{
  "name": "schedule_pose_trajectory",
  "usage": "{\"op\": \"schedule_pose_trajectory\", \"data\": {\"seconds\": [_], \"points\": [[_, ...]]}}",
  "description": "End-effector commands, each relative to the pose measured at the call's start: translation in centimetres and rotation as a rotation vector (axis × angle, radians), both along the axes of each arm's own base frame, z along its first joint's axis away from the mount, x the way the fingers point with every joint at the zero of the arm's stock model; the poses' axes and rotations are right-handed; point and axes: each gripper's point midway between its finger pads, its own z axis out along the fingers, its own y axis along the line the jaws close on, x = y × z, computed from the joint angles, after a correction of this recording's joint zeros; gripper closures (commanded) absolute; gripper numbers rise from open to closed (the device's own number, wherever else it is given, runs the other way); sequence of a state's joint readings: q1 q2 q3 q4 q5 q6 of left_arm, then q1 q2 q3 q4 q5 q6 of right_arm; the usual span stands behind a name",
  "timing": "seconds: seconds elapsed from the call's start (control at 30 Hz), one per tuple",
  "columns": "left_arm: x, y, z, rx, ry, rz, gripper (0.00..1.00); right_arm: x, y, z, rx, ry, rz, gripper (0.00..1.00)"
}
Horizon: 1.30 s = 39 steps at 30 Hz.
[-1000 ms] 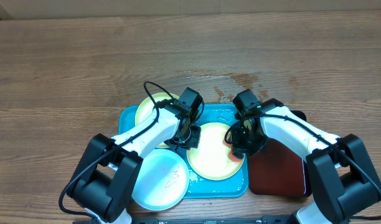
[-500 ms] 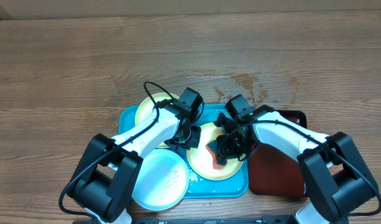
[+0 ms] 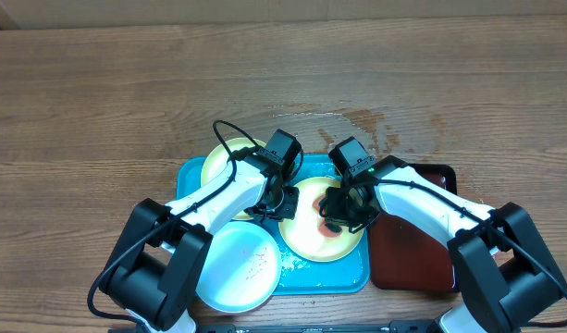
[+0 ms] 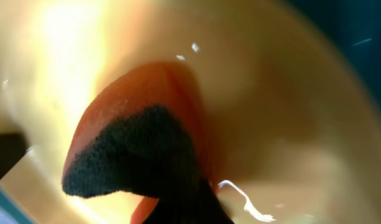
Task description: Clean dirty plates on tray and stack at the side
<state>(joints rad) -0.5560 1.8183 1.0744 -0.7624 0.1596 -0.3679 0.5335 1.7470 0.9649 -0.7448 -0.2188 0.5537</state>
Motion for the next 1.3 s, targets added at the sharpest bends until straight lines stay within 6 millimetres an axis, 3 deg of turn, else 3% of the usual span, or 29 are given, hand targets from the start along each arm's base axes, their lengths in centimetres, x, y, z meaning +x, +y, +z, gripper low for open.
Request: {"op": "schedule_pose_trajectory", "data": {"seconds": [0.0, 0.13, 0.33, 0.57, 0.8, 0.93, 1.13, 1.27], "points": [[-0.4, 1.0, -1.4, 0.060, 0.027, 0.007, 0.96, 2.1, -6.0, -1.5, -0.320, -0.110, -0.025, 0.96], [-0.3, 0.9, -1.4, 0.058, 0.023, 0.007, 0.96, 3.1, -5.8, -0.1, -0.369, -0.154, 0.047, 0.96], [-0.3, 0.9, -1.4, 0.058, 0.020, 0.005, 0.96, 3.7, -2.7, 2.1, -0.373, -0.226, 0.251, 0.96], [-0.1, 0.8, -1.4, 0.055, 0.011, 0.000, 0.96, 1.2, 2.1, 2.0, -0.271, -0.245, 0.487, 0.96], [-0.2, 0.9, -1.4, 0.056, 0.014, -0.003, 0.96, -0.4, 6.1, 2.2, -0.084, -0.223, 0.527, 0.96], [-0.3, 1.0, -1.4, 0.059, 0.019, -0.004, 0.96, 0.9, 5.7, 2.3, -0.087, -0.231, 0.385, 0.96], [-0.5, 1.1, -1.4, 0.063, 0.026, -0.004, 0.96, 4.2, 2.3, 2.3, -0.167, -0.254, 0.104, 0.96], [-0.5, 1.1, -1.4, 0.063, 0.026, -0.004, 0.96, 4.8, -0.2, 1.6, -0.192, -0.209, -0.003, 0.96]]}}
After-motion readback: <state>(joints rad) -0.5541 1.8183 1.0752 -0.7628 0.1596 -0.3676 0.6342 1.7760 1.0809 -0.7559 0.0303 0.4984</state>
